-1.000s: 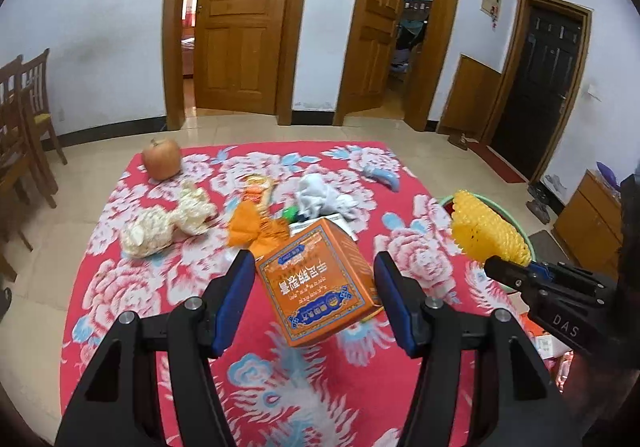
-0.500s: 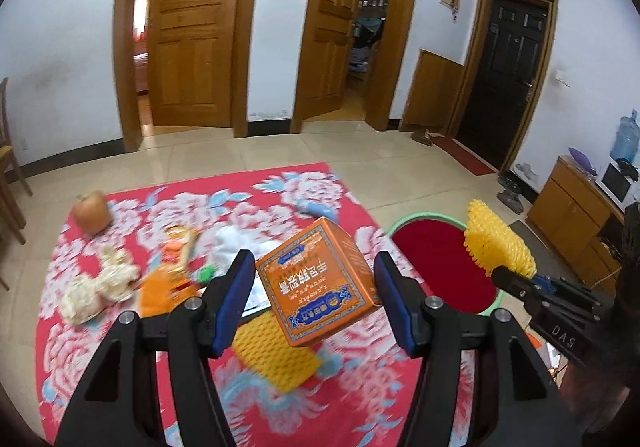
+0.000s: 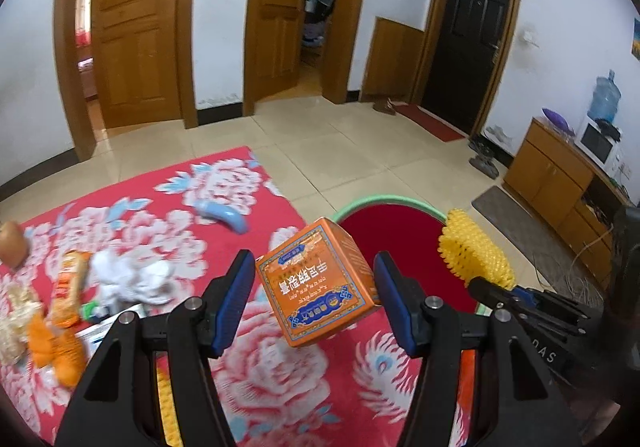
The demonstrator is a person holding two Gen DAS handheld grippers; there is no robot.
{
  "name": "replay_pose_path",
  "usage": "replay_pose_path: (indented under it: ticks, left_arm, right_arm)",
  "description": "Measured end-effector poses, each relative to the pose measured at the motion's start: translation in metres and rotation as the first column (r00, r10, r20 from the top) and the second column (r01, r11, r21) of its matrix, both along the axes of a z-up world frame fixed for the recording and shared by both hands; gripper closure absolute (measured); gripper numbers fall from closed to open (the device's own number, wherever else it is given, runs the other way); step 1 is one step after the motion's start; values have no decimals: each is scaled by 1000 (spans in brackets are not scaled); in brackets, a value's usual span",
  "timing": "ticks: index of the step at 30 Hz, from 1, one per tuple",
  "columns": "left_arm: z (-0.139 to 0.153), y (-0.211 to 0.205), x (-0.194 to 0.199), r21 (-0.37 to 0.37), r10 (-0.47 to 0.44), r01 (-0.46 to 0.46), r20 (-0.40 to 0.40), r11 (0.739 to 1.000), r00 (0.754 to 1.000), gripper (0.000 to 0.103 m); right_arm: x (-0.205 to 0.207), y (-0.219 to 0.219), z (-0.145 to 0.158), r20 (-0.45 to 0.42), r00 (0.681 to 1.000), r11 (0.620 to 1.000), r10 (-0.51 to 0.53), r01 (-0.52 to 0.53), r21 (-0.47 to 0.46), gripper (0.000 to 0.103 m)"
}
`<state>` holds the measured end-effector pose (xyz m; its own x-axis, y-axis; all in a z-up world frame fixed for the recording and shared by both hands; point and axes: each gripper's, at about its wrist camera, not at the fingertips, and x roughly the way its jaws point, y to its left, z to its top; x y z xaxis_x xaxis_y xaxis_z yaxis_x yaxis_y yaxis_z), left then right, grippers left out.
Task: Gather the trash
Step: 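Carry both items over the red bin and open both grippers to drop them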
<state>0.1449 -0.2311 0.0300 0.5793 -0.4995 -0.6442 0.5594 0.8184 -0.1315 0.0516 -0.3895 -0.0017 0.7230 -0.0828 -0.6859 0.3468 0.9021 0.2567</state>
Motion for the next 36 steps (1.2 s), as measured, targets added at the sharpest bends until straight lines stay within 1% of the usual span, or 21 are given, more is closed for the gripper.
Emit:
replay_pose_path:
  ticks: [2, 5, 10, 12, 16, 18, 19, 27, 34, 35, 36]
  left_arm:
    - [-7, -14, 4, 16, -14, 15, -5, 1000, 1000, 41]
    - [-15, -30, 8, 40, -31, 31, -8, 999, 1000, 41]
    - [-25, -47, 14, 58, -42, 44, -23, 997, 999, 41]
    - [-29, -50, 16, 60, -42, 44, -30, 997, 999, 41]
    - [-35, -52, 21, 65, -39, 42, -49, 997, 998, 41]
    - [-38, -54, 23, 69, -38, 42, -53, 997, 998, 41]
    - [-39, -55, 22, 70, -39, 42, -54, 997, 998, 41]
    - [-44, -62, 20, 82, -60, 64, -58, 995, 997, 41]
    - [-45, -75, 18, 92, -98, 103, -54, 990, 994, 41]
    - [-45, -77, 17, 93, -103, 108, -52, 990, 993, 40]
    - [-44, -78, 18, 93, -107, 112, -50, 989, 993, 33]
  right_arm:
    - [5, -13, -9, -14, 1000, 999, -18, 18, 29, 80]
    - [9, -27, -20, -36, 998, 998, -47, 48, 47, 79]
    - [11, -43, -34, -56, 995, 994, -78, 82, 71, 73]
    - [11, -45, -36, -57, 995, 993, -87, 91, 77, 68]
    - [12, -48, -36, -40, 996, 991, -84, 87, 97, 61]
    - [12, -49, -34, -33, 995, 991, -89, 92, 102, 52]
    - [11, -50, -34, -28, 995, 990, -91, 94, 104, 50]
    - [0, -53, -29, 4, 992, 984, -125, 124, 125, 47]
    - [-11, -65, -24, 3, 980, 970, -199, 197, 141, 46]
    - [-12, -66, -24, 2, 979, 969, -206, 204, 142, 46]
    - [-14, -67, -25, 2, 978, 967, -211, 208, 144, 46]
